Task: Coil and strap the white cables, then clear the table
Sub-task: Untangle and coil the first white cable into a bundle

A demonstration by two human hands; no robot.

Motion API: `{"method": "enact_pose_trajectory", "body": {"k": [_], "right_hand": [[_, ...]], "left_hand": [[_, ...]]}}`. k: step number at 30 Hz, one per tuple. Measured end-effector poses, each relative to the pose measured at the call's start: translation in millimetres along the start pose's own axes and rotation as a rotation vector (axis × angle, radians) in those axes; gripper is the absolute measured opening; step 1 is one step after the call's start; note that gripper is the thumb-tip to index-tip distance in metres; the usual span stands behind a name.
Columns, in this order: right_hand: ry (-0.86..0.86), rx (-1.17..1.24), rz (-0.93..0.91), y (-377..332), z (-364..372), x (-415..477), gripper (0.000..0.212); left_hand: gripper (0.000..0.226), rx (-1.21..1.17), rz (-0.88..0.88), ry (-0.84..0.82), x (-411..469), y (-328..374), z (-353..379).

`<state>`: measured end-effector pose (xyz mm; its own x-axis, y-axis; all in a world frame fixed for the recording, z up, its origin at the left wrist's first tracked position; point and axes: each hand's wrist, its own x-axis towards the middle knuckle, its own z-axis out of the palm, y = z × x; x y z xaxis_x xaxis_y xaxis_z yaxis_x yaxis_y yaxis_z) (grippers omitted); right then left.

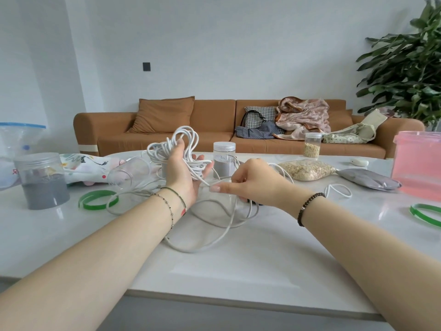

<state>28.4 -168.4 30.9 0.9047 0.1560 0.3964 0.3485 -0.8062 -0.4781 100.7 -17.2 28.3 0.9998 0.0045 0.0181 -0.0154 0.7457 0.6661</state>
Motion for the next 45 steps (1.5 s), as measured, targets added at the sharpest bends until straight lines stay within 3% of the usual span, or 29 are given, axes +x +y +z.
{"method": "enact_pose_trajectory", "body": {"k": [7, 16, 23, 29, 33, 36, 40, 45], "right_hand": [[0.052, 0.021, -0.09, -3.8, 1.3, -2.2, 0.067], [0.23, -0.284, 0.009, 7.4, 2.1, 1.3, 0.057], [0.254, -0.242, 0.123, 10.9, -4.7, 2.3, 0.046], [0.24, -0.237, 0.107, 13.3, -3.9, 3.3, 0.015], [0.207, -0.369, 0.052, 16.6, 2.6, 4.4, 0.024], [0.288, -0.364, 0.127, 19.7, 0.8, 5.5, 0.024], [0.366, -0.397, 0.224, 23.4, -9.8, 3.9, 0.051], [0.291, -0.433, 0.13, 21.3, -1.8, 2.7, 0.037]], "left_hand": [[0.031, -0.079, -0.003, 0.059, 6.7, 3.3, -3.7], [0.023, -0.01, -0.308, -0.229, -2.0, -1.3, -2.8], [0.023, 0.189, -0.359, -0.386, -11.0, -3.2, -1.4], [0.026, 0.296, -0.389, -0.496, -16.2, -2.0, -1.8], [0.029, 0.337, -0.34, -0.481, -19.4, -4.2, 0.1], [0.031, 0.381, -0.318, -0.452, -18.4, -5.3, -1.1], [0.026, 0.458, -0.288, -0.449, -20.9, -7.7, -0.4], [0.023, 0.579, -0.247, -0.45, -23.8, -10.2, 0.5]]}}
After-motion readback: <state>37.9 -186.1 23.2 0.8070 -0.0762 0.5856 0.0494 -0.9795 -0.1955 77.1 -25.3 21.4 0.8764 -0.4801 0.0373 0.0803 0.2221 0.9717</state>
